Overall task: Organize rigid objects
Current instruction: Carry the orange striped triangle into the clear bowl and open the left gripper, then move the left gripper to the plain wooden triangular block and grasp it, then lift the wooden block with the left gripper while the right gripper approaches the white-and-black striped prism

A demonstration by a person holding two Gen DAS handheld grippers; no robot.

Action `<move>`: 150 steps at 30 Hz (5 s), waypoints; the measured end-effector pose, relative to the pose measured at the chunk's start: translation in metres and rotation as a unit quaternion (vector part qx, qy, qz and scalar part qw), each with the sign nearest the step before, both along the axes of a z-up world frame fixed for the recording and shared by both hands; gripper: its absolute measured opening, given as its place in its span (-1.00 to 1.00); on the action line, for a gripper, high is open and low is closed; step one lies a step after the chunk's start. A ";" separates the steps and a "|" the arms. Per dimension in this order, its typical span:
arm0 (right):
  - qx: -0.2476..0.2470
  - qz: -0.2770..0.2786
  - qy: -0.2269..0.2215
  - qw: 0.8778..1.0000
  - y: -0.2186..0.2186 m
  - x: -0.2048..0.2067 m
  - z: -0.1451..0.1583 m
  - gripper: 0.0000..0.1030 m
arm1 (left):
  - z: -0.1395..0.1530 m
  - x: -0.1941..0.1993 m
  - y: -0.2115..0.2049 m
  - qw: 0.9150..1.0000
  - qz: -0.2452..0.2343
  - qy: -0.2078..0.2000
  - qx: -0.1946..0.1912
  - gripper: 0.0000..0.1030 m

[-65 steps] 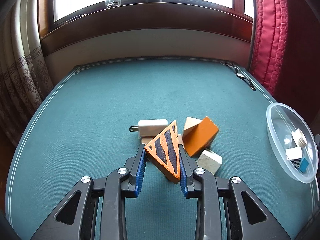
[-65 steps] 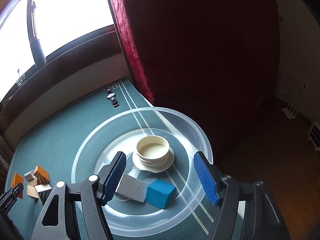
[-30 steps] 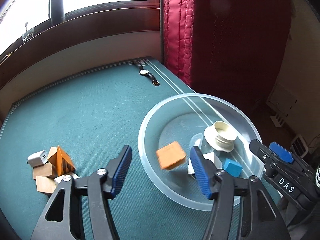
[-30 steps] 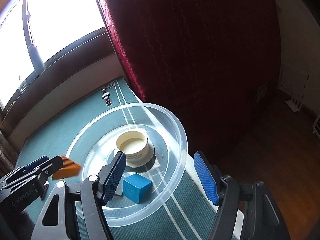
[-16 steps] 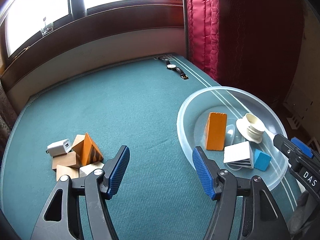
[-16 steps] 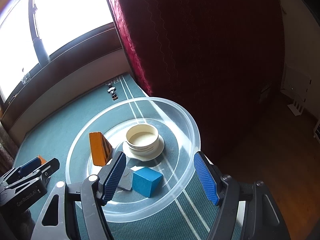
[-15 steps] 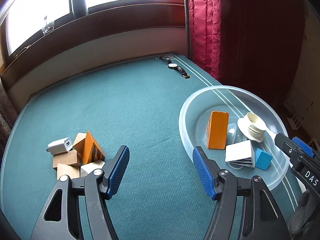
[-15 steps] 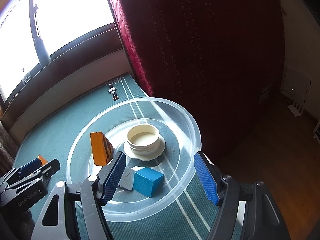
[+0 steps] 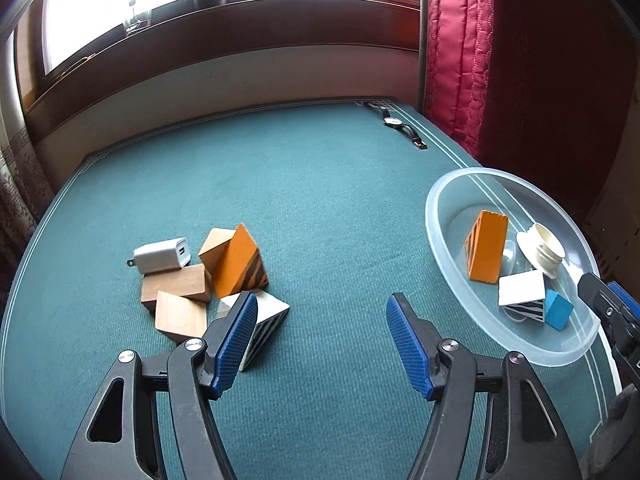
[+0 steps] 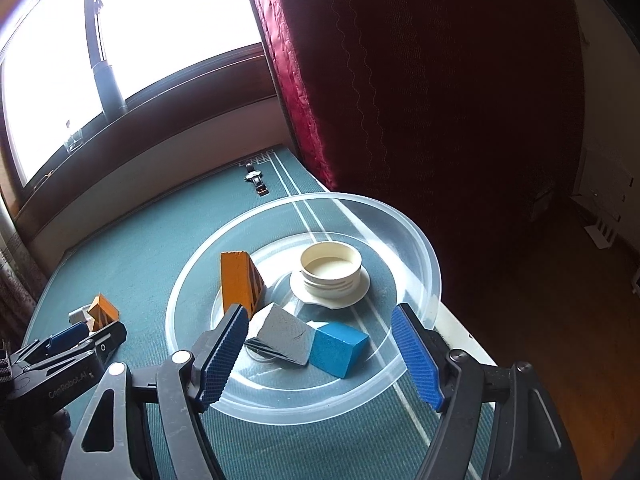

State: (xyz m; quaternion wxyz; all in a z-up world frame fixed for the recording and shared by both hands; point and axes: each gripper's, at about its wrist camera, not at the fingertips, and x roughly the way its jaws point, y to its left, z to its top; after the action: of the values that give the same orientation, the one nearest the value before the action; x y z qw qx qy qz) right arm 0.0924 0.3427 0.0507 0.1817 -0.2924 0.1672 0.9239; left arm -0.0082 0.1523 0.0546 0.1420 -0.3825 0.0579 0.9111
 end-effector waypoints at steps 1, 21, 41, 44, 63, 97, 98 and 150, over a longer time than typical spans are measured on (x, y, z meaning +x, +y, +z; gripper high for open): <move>0.001 0.002 0.000 1.000 -0.002 -0.001 0.000 0.61 | -0.001 -0.001 -0.005 1.000 0.006 -0.002 0.001 0.32; 0.015 0.054 0.000 0.998 -0.046 -0.003 0.001 0.68 | -0.020 -0.008 -0.100 0.994 0.107 -0.018 -0.007 0.32; 0.026 0.122 -0.015 0.992 -0.097 -0.009 -0.008 0.69 | -0.034 -0.024 -0.107 0.995 0.088 -0.021 -0.046 0.32; 0.025 0.126 -0.017 0.992 -0.100 -0.011 -0.009 0.69 | -0.034 -0.028 -0.102 0.996 0.077 -0.018 -0.052 0.32; 0.020 0.142 -0.030 0.989 -0.115 -0.019 -0.015 0.70 | -0.034 -0.066 -0.083 0.999 0.034 -0.014 -0.015 0.31; -0.043 0.193 -0.086 0.976 -0.153 -0.074 -0.028 0.70 | -0.031 -0.056 -0.105 1.000 0.028 -0.004 0.012 -0.28; -0.047 0.197 -0.087 0.976 -0.154 -0.078 -0.028 0.70 | -0.031 -0.055 -0.106 1.000 0.030 -0.002 0.009 -0.31; 0.006 0.198 -0.090 0.976 -0.173 -0.119 -0.031 0.15 | -0.023 -0.028 -0.138 0.997 -0.065 0.032 0.018 -0.10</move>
State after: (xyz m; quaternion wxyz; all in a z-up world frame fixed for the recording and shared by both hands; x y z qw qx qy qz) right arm -0.0265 0.1697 0.0195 0.0115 -0.4009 0.0831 0.9123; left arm -0.0364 0.0146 0.0311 0.2056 -0.3456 0.0702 0.9129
